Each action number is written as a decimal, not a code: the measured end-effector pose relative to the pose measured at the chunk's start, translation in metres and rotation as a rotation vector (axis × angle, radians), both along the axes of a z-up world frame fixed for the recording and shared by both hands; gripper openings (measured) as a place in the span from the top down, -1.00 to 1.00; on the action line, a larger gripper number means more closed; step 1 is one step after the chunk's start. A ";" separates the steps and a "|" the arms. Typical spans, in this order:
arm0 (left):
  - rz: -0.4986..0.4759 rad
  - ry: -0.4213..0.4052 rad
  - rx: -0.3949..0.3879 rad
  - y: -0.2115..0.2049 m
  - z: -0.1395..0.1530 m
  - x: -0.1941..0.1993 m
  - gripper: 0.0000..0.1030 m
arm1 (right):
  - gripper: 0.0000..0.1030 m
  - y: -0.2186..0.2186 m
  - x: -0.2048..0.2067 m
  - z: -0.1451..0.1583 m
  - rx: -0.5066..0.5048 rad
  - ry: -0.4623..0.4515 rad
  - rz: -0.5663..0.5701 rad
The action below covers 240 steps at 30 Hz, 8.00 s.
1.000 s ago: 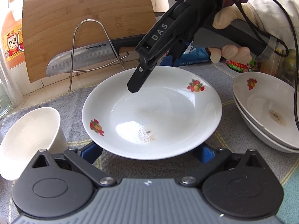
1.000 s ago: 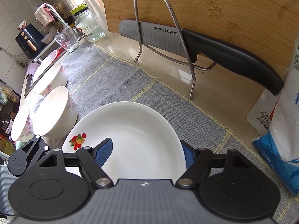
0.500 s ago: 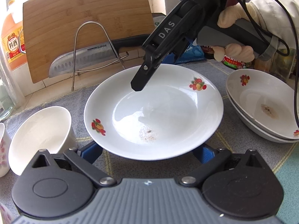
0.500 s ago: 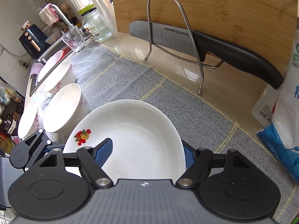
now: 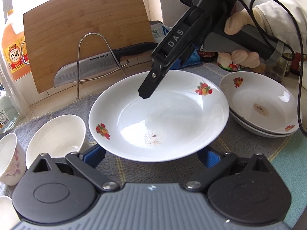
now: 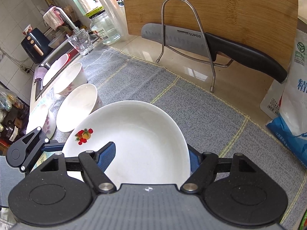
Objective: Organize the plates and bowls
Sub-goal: 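Lift the plate and carry it to the plate stack with the right tool, then lower the plate onto the stacked plates with the right tool, then open the right tool and withdraw it from the stack, then grasp the rim of a plain white bowl with the left tool, then lift the bowl and carry it toward the pink-flowered bowl with the left tool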
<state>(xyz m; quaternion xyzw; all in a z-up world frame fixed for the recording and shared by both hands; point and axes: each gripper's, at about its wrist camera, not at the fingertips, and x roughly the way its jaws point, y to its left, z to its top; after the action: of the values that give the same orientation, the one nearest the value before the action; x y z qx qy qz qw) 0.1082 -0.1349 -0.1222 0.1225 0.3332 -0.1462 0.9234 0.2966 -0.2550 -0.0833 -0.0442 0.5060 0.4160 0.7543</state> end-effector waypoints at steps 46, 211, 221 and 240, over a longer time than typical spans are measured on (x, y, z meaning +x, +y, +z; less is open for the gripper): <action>-0.430 0.038 -0.010 -0.101 0.015 -0.020 -0.96 | -0.57 -0.171 -0.121 0.008 -0.023 -0.016 -0.442; -0.056 0.209 -0.136 0.296 0.022 -0.014 0.06 | -0.70 0.254 -0.260 -0.014 -0.053 -0.452 -0.029; -0.073 0.194 -0.152 0.283 0.030 -0.020 0.06 | -0.70 0.241 -0.267 -0.003 -0.058 -0.463 -0.039; -0.201 0.204 -0.180 0.197 0.025 -0.016 0.06 | -0.70 0.166 -0.285 0.004 -0.124 -0.440 -0.157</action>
<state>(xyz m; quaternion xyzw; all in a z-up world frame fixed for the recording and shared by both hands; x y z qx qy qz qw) 0.0917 0.0625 -0.0969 0.0566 0.3967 -0.2786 0.8728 0.0115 -0.0893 -0.0793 -0.1406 0.3559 0.3045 0.8722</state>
